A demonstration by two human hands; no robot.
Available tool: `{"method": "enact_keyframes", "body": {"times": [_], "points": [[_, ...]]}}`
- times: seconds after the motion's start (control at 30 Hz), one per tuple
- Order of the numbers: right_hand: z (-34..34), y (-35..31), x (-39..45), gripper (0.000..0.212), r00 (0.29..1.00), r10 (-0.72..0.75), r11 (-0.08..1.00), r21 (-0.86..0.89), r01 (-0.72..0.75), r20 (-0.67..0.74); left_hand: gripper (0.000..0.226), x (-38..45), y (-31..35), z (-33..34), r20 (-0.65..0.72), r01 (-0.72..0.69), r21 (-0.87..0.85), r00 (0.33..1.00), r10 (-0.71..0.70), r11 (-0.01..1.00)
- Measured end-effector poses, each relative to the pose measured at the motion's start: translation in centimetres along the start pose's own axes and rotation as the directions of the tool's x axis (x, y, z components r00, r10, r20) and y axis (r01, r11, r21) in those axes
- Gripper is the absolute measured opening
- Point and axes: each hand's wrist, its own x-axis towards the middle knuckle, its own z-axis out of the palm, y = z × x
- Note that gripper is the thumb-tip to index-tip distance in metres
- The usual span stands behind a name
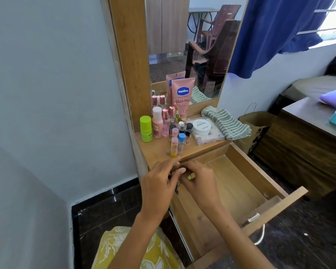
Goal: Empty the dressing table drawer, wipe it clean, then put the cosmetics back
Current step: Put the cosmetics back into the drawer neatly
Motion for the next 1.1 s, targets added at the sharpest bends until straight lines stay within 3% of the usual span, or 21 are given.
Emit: {"method": "enact_keyframes", "body": {"times": [0.13,0.27,0.47,0.73,0.97,1.1], "points": [[-0.1,2.5,0.0,0.016,0.961,0.253,0.96,-0.148,-0.236,0.108,0.051,0.3,-1.7,0.3,0.242,0.088,0.312,0.956,-0.169,0.946],[1.6,4.4,0.1,0.02,0.903,0.382,0.914,-0.227,-0.337,0.197,0.059,-0.2,-2.9,0.6,0.444,-0.007,0.557,0.847,-0.291,0.83],[4.2,5.6,-0.2,0.031,0.897,0.365,0.907,-0.31,-0.284,0.247,0.061,-0.9,-2.8,1.1,0.47,-0.023,0.593,0.822,-0.323,0.805],[3.6,5.9,0.0,0.033,0.905,0.327,0.928,-0.273,-0.254,0.271,0.069,-0.8,-2.2,2.3,0.479,-0.015,0.545,0.826,-0.296,0.838],[-1.2,4.4,2.0,0.008,0.974,0.225,0.955,-0.199,-0.217,0.016,0.073,-1.0,-1.9,3.0,0.478,0.008,0.572,0.809,-0.342,0.82],[-2.2,4.6,4.6,0.013,0.978,0.08,0.986,-0.128,-0.106,-0.191,0.069,-0.9,-1.7,3.3,0.473,0.014,0.594,0.803,-0.363,0.805]]}}
